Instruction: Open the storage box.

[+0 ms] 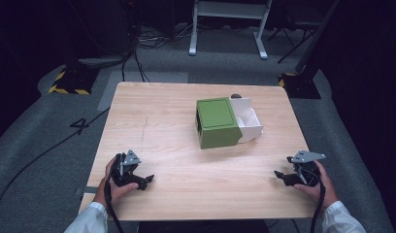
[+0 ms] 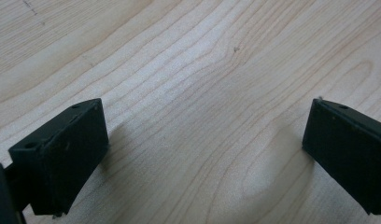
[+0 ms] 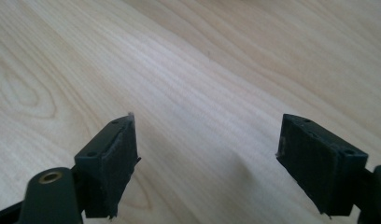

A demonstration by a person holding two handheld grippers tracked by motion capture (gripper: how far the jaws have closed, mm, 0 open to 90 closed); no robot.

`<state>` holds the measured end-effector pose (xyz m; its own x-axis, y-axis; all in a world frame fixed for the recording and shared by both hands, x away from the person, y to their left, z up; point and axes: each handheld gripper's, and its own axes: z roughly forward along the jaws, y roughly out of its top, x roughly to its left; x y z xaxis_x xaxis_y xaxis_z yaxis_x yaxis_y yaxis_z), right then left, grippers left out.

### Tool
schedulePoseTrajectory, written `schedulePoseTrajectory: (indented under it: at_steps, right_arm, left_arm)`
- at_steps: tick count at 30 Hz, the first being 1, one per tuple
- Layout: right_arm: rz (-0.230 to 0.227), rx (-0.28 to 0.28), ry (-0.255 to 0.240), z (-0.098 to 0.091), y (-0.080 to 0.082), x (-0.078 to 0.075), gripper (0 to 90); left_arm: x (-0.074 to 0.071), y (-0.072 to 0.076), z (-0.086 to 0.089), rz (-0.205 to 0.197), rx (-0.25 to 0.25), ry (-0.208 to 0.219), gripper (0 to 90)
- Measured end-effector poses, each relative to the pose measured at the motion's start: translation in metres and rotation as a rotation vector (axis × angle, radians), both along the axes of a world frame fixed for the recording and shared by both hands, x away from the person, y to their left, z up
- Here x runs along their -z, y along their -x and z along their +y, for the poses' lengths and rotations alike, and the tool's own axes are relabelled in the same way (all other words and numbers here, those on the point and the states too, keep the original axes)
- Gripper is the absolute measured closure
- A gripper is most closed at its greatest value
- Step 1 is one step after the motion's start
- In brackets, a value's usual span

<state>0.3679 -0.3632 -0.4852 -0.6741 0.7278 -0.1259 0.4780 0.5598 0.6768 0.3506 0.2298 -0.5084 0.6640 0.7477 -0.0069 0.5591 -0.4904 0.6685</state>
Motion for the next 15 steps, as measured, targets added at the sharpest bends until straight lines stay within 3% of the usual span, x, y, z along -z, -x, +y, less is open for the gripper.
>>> schedulePoseTrajectory:
  at_steps: [5, 10, 11, 12, 15]
  right_arm:
    - [0.013, 0.013, -0.023, -0.009, 0.008, 0.009, 20.5]
    - [0.014, 0.037, -0.087, -0.019, 0.017, 0.016, 21.2]
    - [0.018, 0.043, -0.131, -0.024, 0.020, 0.020, 21.1]
    - [0.011, 0.048, -0.143, -0.026, 0.021, 0.021, 21.1]
    - [-0.003, 0.066, -0.145, -0.027, 0.023, 0.022, 20.5]
  left_arm:
    - [0.000, 0.000, 0.000, 0.002, -0.002, 0.003, 0.6]
    - [0.000, 0.000, 0.000, 0.000, 0.000, 0.000, 0.5]
    - [0.000, 0.000, 0.000, 0.000, 0.000, 0.000, 0.5]
    - [0.000, 0.000, 0.000, 0.000, 0.000, 0.000, 0.5]
    - [0.000, 0.000, 0.000, -0.001, 0.000, -0.001, 0.5]
